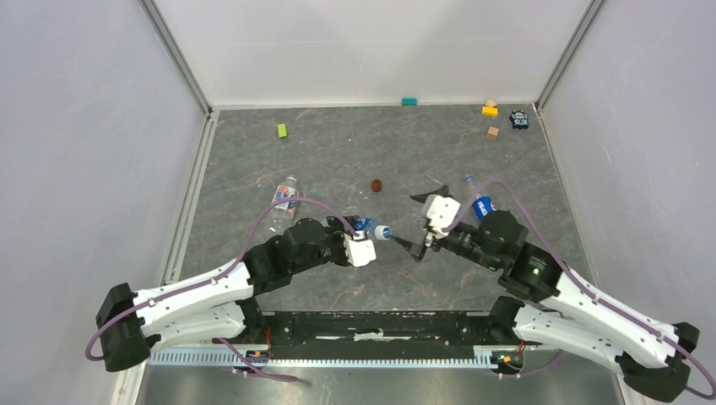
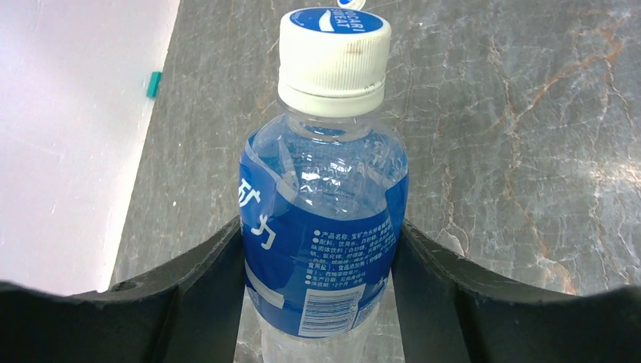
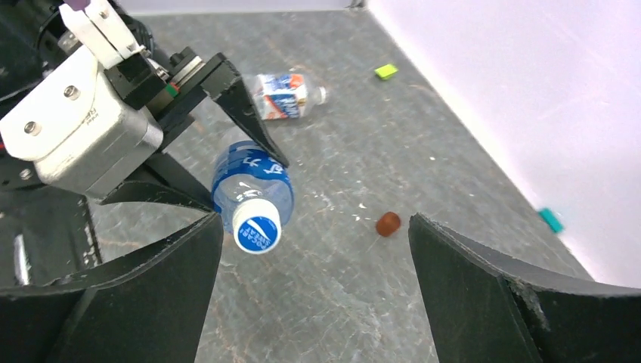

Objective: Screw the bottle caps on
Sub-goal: Screw the bottle cap onto the plastic bottle, then place the plastic bottle at the center of the board.

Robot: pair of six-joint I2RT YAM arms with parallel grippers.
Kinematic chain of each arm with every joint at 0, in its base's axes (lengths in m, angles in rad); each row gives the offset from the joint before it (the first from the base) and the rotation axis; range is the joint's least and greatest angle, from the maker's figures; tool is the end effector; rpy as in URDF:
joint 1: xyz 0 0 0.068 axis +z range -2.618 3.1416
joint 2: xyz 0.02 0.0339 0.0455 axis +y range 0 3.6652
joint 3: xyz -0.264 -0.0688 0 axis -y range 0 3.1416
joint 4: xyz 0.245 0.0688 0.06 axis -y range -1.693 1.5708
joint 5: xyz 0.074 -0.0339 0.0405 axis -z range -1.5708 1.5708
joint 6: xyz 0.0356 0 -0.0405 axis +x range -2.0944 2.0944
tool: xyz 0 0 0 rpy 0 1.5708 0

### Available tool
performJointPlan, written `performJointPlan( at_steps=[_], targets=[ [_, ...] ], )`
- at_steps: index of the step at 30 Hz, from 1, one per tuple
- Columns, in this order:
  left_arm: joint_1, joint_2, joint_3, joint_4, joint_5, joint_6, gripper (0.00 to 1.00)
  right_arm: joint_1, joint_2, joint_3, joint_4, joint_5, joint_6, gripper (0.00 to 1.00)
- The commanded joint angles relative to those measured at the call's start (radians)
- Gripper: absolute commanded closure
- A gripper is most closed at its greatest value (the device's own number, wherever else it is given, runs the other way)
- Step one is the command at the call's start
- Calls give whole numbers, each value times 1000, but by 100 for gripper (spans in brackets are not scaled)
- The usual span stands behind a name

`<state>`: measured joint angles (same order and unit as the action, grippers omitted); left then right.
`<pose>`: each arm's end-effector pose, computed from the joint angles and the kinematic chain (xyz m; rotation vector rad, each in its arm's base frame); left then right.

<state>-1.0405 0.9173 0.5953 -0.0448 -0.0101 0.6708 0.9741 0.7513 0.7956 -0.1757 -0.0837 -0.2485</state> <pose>0.1081 -0.1837 0.2632 1.4639 1.2804 -0.2359 0.0974 0.1487 0.3502 -1.0501 1.3871 0.6089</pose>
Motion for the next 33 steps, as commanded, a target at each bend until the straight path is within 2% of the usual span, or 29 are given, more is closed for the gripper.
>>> performJointPlan(
  at_steps=[1, 5, 7, 10, 14, 18, 24, 29, 33],
  targets=[
    [-3, 21, 22, 116, -63, -89, 98, 0, -122, -107, 122, 172, 41, 2],
    [15, 54, 50, 176, -116, -146, 98, 0, -206, -212, 163, 236, 52, 2],
    [67, 72, 75, 211, -100, -201, 98, 0, -233, -247, 168, 249, 48, 2],
    [224, 101, 86, 317, -10, -343, 98, 0, -264, -292, 202, 249, 44, 2],
    [449, 188, 80, 581, 52, -572, 98, 0, -297, -347, 233, 243, 32, 2],
    [578, 342, 118, 819, 59, -755, 98, 0, -320, -381, 249, 227, 14, 2],
    [710, 598, 220, 1068, 82, -909, 97, 0, -336, -400, 254, 225, -20, 2],
    [768, 812, 310, 1234, 119, -918, 97, 0, -331, -411, 266, 226, -47, 2],
    [781, 917, 337, 1301, 109, -937, 95, 0, -317, -415, 266, 220, -61, 2]
  ],
)
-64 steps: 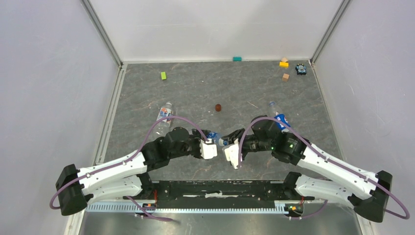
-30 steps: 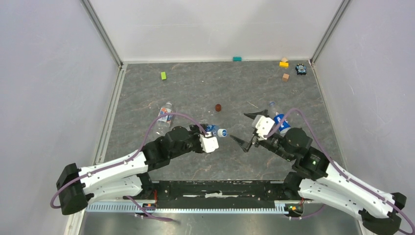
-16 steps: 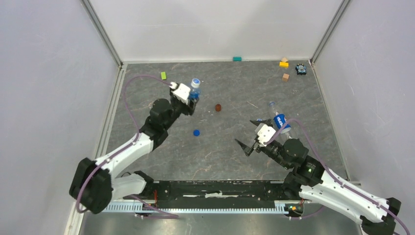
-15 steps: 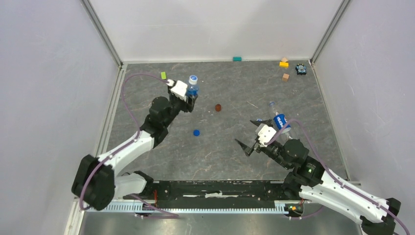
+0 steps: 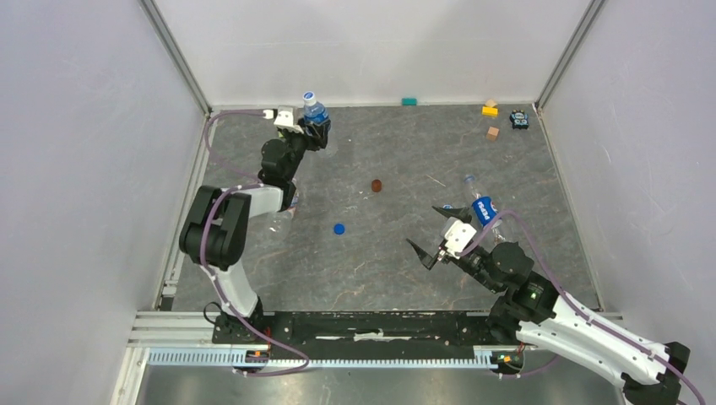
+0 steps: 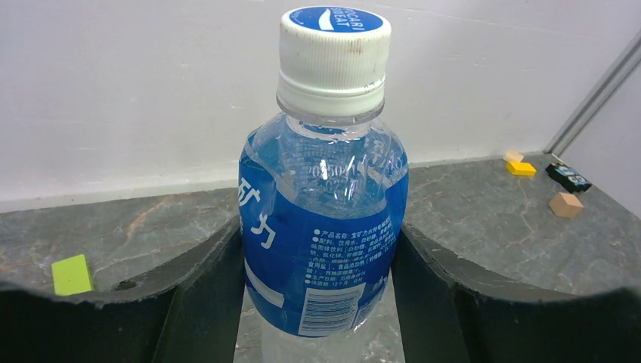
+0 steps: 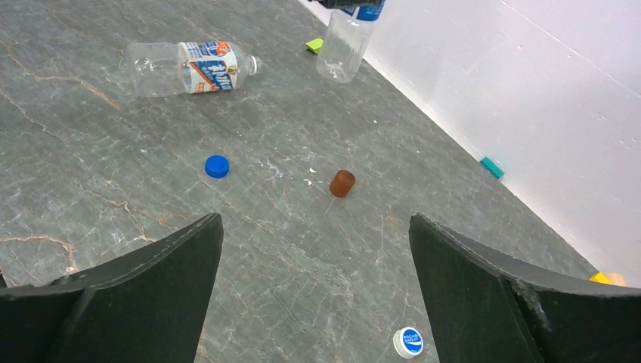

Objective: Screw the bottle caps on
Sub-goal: Place the plastic bottle at the center of the board.

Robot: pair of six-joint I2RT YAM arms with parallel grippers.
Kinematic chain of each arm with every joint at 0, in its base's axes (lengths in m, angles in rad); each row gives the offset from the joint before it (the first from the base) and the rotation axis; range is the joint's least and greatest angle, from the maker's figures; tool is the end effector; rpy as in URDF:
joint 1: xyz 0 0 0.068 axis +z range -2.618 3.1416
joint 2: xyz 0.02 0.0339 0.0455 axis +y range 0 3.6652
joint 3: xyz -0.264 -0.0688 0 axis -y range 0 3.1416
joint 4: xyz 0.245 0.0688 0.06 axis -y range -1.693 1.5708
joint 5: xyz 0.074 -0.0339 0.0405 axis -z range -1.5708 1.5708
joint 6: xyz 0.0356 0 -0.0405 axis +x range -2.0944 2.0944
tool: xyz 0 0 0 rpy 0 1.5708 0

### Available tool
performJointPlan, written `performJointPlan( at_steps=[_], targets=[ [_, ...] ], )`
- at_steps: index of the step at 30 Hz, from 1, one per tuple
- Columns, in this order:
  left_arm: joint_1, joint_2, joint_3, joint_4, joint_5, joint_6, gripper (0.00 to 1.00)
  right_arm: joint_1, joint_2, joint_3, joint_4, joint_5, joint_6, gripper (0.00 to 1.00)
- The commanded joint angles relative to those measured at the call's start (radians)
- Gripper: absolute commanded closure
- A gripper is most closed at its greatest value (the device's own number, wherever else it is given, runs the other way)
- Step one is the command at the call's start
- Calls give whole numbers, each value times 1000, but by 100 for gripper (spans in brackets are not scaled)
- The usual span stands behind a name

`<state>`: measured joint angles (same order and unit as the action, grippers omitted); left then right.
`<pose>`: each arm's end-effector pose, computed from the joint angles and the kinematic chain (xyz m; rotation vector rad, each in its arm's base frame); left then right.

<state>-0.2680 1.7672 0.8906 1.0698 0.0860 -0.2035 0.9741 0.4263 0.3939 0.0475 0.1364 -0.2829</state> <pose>0.3674 -0.1041 0.2435 0.1175 1.3881 -0.4529 0.0803 0.1095 0.2763 -0.8343 1.3329 0.4387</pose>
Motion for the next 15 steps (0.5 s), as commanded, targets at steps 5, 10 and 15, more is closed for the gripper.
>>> performJointPlan(
  at_steps=[5, 10, 15],
  targets=[
    [11, 138, 45, 167, -5, -23, 92, 0, 22, -23, 57, -7, -39, 2],
    [13, 191, 30, 181, 1, 9, 91, -1, 34, -27, 76, -19, -45, 2],
    [10, 224, -9, 238, -16, 25, 90, 0, 42, -27, 83, -26, -47, 2]
  ],
)
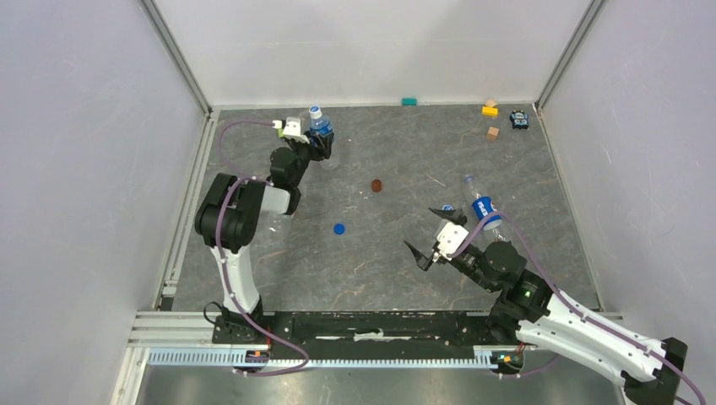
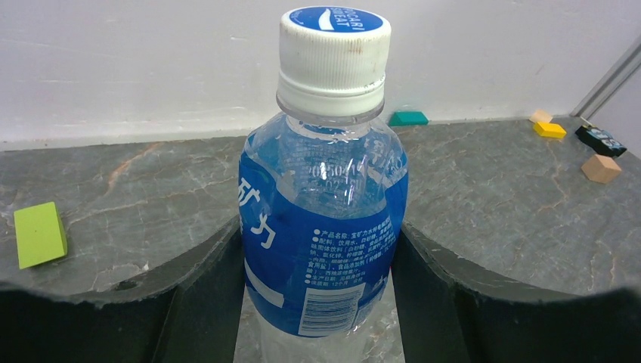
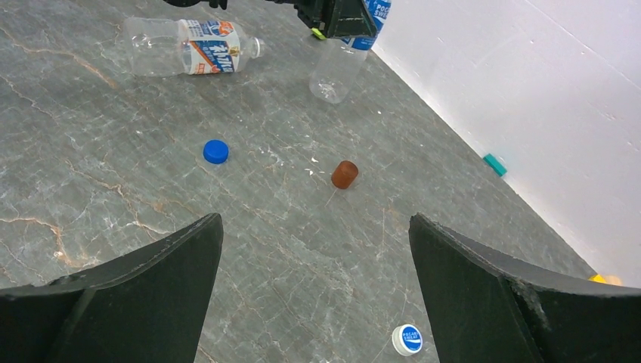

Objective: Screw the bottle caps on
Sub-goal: Place the plastic bottle at the center of the board.

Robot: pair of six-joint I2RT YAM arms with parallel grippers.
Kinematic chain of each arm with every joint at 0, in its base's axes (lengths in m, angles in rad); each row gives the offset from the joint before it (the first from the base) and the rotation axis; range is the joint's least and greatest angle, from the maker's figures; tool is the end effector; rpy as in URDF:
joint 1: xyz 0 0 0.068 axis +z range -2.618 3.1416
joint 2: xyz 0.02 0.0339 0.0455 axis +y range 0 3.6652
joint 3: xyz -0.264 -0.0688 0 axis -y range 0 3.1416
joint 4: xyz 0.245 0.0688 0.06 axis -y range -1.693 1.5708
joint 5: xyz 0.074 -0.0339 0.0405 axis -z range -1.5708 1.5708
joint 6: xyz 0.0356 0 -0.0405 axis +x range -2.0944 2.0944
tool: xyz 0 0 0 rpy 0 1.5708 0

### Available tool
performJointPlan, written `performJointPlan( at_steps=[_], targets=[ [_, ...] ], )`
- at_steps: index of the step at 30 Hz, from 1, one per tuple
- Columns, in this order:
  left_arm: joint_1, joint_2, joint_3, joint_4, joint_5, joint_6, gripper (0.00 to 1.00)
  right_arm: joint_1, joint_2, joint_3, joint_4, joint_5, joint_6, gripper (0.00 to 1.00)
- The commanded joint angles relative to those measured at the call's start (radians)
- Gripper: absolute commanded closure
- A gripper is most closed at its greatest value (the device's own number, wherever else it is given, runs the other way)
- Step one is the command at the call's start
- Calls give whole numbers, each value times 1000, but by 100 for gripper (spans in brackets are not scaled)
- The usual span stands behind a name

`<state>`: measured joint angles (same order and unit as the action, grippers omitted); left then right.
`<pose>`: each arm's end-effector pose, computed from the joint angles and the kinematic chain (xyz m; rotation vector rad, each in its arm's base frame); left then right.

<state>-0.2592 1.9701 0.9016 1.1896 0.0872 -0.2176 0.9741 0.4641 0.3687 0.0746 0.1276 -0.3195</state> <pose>0.3876 -0.1060 0.1841 0.1026 1.4624 -0.4525 0.0840 0.1156 0.2658 -0.8861 1.3399 0.4078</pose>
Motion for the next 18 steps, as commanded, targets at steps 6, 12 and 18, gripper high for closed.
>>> performJointPlan(
  at_steps=[6, 12, 18],
  targets=[
    [-14, 23, -60, 128, 2, 118, 83, 0, 5, -4, 59, -22, -12, 2],
    [-35, 17, -81, 131, 0, 170, 74, 0, 4, -2, 60, -25, -13, 2],
    [-41, 14, -105, 162, -5, 169, 53, 0, 3, -4, 60, -27, -15, 2]
  ],
)
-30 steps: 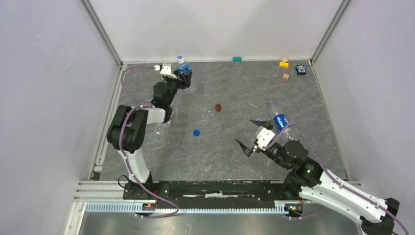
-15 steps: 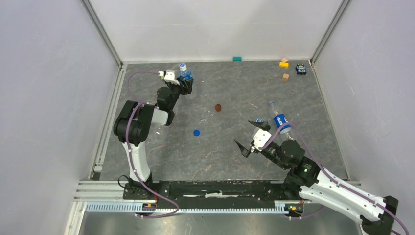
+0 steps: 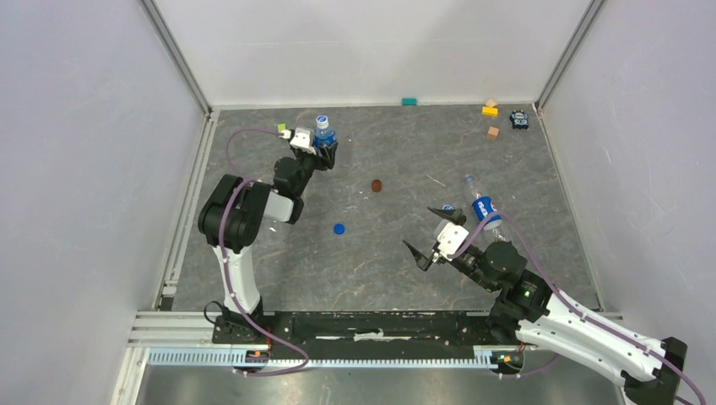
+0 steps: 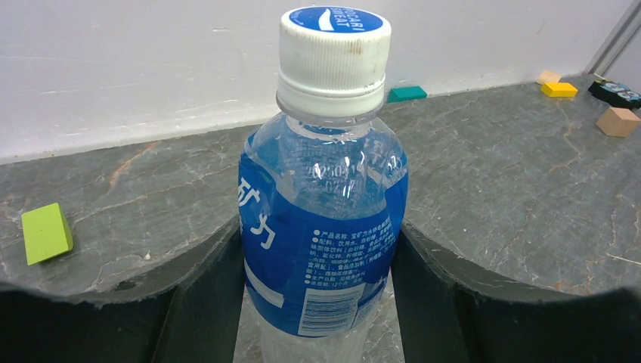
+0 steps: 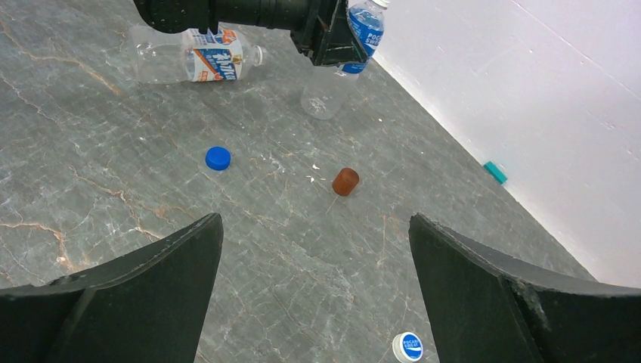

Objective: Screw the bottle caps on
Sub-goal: Place the plastic bottle at the center of the board.

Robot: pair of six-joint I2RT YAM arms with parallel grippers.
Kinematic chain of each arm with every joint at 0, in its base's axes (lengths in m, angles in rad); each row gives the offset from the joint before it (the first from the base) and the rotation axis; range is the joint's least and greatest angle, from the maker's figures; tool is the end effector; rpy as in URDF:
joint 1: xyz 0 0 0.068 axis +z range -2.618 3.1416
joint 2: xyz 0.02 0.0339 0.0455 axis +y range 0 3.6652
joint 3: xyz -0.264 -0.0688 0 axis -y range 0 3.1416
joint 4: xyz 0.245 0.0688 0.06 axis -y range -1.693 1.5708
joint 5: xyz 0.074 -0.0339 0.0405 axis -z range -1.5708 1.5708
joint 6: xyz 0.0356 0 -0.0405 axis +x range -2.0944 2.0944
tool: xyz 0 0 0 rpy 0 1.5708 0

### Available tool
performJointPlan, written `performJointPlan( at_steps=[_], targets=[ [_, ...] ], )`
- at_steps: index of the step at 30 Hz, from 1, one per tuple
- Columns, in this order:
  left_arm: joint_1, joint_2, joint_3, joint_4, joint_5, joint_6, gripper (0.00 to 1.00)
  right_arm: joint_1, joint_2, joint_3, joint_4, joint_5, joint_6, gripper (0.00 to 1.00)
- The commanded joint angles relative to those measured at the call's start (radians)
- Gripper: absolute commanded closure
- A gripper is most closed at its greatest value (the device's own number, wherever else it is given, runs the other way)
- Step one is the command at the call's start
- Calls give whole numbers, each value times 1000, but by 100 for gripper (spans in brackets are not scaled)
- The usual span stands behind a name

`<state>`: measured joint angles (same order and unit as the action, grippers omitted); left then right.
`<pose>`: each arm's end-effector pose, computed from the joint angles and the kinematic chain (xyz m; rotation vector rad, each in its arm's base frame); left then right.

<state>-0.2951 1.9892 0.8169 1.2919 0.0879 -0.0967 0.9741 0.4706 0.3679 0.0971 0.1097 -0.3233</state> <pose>0.3687 -0.1153 0.1653 0.2168 1.4469 -0.3837 0.0841 0.1169 0.2672 -0.8913 1.3193 0.4227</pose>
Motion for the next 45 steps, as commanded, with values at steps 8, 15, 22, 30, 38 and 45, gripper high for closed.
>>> performJointPlan(
  at_steps=[8, 15, 22, 30, 38, 45],
  targets=[
    [-12, -20, -48, 77, -13, 52, 26, 0, -10, 1, 38, -19, -5, 2],
    [-13, -28, -74, 102, -35, 40, 8, -1, -13, 3, 36, -28, 3, 2],
    [-13, -73, -116, 132, -51, 17, 0, 0, -27, 3, 36, -31, 17, 2],
    [-13, -189, -213, 147, -84, -18, 0, -1, -49, 4, 27, -20, 61, 2],
    [-13, -438, -363, 15, -109, -87, 0, 0, -70, 11, -45, 121, 223, 2],
    [-12, -922, -210, -917, -117, -88, 0, 0, -47, 48, -155, 161, 321, 2]
  ],
)
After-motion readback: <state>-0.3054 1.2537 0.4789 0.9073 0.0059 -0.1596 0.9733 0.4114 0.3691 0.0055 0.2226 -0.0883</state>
